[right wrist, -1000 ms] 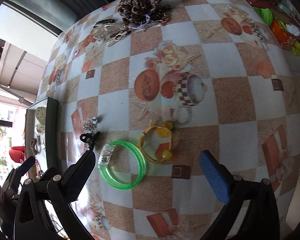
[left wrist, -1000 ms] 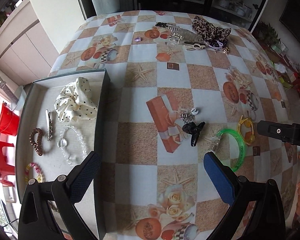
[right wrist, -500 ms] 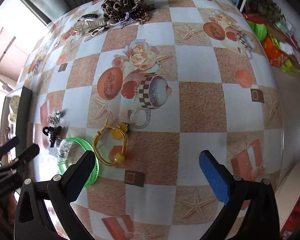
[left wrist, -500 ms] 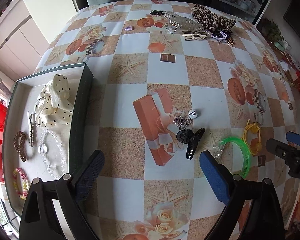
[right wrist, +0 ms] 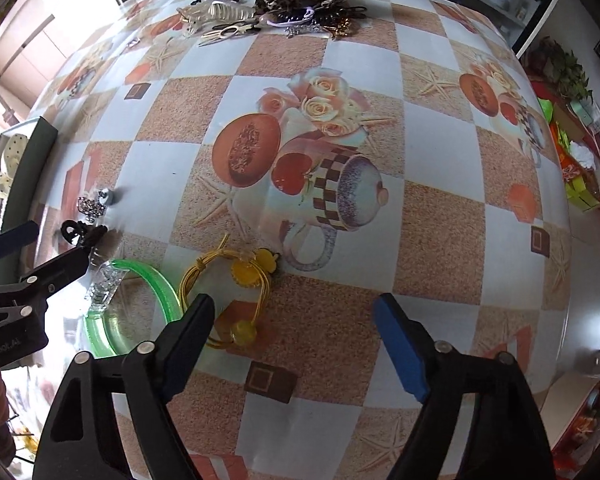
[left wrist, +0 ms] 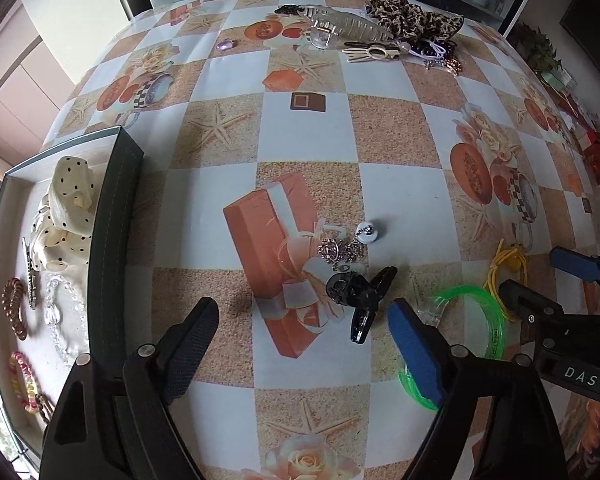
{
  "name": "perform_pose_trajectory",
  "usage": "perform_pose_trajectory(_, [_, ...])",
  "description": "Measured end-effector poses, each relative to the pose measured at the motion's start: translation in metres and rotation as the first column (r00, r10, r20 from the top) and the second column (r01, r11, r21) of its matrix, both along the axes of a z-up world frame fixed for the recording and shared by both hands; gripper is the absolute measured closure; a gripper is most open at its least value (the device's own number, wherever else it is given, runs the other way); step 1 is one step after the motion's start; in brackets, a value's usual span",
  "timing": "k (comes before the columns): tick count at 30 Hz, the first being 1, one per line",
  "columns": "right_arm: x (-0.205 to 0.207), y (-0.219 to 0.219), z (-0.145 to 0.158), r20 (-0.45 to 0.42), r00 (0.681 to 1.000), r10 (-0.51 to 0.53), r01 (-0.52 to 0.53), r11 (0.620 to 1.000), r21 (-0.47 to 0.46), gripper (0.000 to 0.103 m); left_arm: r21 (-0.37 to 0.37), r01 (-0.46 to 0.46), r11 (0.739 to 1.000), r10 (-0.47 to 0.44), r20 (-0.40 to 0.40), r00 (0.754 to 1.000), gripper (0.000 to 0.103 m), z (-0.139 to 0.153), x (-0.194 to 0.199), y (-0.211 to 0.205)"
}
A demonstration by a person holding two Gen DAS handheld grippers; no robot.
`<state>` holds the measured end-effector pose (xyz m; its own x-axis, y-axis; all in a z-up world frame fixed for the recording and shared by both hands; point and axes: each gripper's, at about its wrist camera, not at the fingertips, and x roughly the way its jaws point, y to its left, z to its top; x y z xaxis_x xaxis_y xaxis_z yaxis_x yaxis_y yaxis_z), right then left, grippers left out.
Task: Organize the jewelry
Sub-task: 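Grasp the black claw clip with the left tool while the right tool grasps the yellow coil tie, then carry the claw clip and yellow tie into the white tray and release both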
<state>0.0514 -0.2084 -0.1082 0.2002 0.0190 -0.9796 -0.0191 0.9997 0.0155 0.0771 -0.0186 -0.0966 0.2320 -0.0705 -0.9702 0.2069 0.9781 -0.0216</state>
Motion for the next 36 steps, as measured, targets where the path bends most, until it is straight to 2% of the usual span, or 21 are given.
perform_pose_trajectory(6, [0.004,0.013,-0.001,0.035,0.998,0.045,-0.044,0.999,-0.025,0.024,0.008,0.010,1.000,-0.010,0.002,1.000,0.023,-0.005,0.003,-0.007])
perform_pose_trajectory(9, [0.004,0.022,0.000,0.050,0.996,0.071,-0.069,0.997,-0.029,0.029,0.004,0.022,1.000,-0.022,0.008,1.000,0.030,-0.005,0.003,-0.012])
perform_pose_trajectory(11, [0.004,0.025,0.001,0.054,0.996,0.077,-0.076,0.997,-0.023,0.034,0.001,0.035,0.999,-0.035,0.013,0.999,0.040,-0.003,0.003,-0.016])
perform_pose_trajectory(12, [0.003,0.027,0.002,0.055,0.995,0.083,-0.082,0.996,-0.020,0.038,-0.001,0.041,0.999,-0.041,0.015,0.999,0.044,-0.002,0.003,-0.019])
perform_pose_trajectory(14, [0.001,0.031,0.004,0.058,0.994,0.096,-0.096,0.995,-0.017,0.045,-0.006,0.051,0.999,-0.051,0.018,0.999,0.058,-0.001,0.002,-0.022])
perform_pose_trajectory(16, [0.004,0.035,0.006,0.060,0.992,0.112,-0.111,0.994,-0.014,0.062,-0.016,0.055,0.998,-0.055,0.019,0.998,0.072,0.002,0.002,-0.024])
perform_pose_trajectory(18, [0.004,0.040,0.007,0.060,0.991,0.120,-0.119,0.993,-0.009,0.074,-0.033,0.053,0.998,-0.052,0.016,0.999,0.073,0.005,-0.001,-0.020])
perform_pose_trajectory(19, [0.009,0.038,0.005,0.059,0.991,0.119,-0.119,0.993,-0.009,0.078,-0.041,0.052,0.998,-0.051,0.018,0.999,0.074,0.006,-0.001,-0.019])
perform_pose_trajectory(36, [0.003,0.008,0.026,0.063,0.997,-0.035,0.026,0.990,0.137,0.078,-0.105,0.044,0.994,-0.036,0.074,0.997,0.075,0.040,-0.018,0.009])
